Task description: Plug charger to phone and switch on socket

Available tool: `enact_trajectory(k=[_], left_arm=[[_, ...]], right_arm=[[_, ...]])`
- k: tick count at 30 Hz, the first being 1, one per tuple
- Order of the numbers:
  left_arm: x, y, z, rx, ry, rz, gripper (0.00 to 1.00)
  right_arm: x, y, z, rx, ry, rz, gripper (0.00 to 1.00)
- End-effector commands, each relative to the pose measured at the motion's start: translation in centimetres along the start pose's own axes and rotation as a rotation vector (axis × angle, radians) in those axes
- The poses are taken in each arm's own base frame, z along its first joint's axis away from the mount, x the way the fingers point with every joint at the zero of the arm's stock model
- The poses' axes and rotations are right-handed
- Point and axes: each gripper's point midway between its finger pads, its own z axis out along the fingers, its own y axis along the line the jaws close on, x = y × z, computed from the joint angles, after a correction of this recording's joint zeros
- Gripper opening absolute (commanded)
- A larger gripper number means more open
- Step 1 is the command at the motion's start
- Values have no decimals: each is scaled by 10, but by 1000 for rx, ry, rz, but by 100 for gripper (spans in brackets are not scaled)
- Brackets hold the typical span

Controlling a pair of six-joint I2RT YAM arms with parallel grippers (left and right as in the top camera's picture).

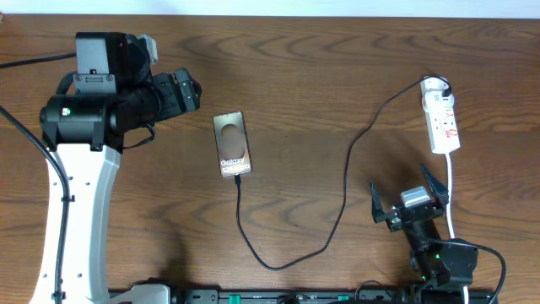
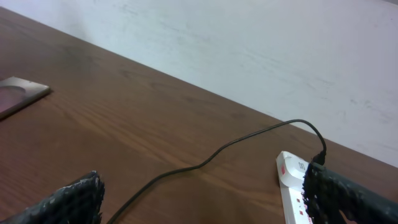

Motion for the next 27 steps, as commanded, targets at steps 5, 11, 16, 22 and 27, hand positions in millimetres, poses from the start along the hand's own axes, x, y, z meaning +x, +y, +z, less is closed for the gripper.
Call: enact_trajectory(k=[5,11,16,22,27], left_arm=[[2,0,2,-1,8,1,92],[3,4,2,-19,10,0,92],[-1,20,-13,-132,-60,11,92],[-18,16,-39,-102,-349,74,92],[-2,18,-54,-46,-569,195,92]], right_arm=[[0,0,0,3,-4,-10,99],[0,0,0,3,-4,-10,99],[0,0,0,3,-4,-10,99],[0,0,0,3,-5,-10,99],[0,0,0,3,-4,-10,99]])
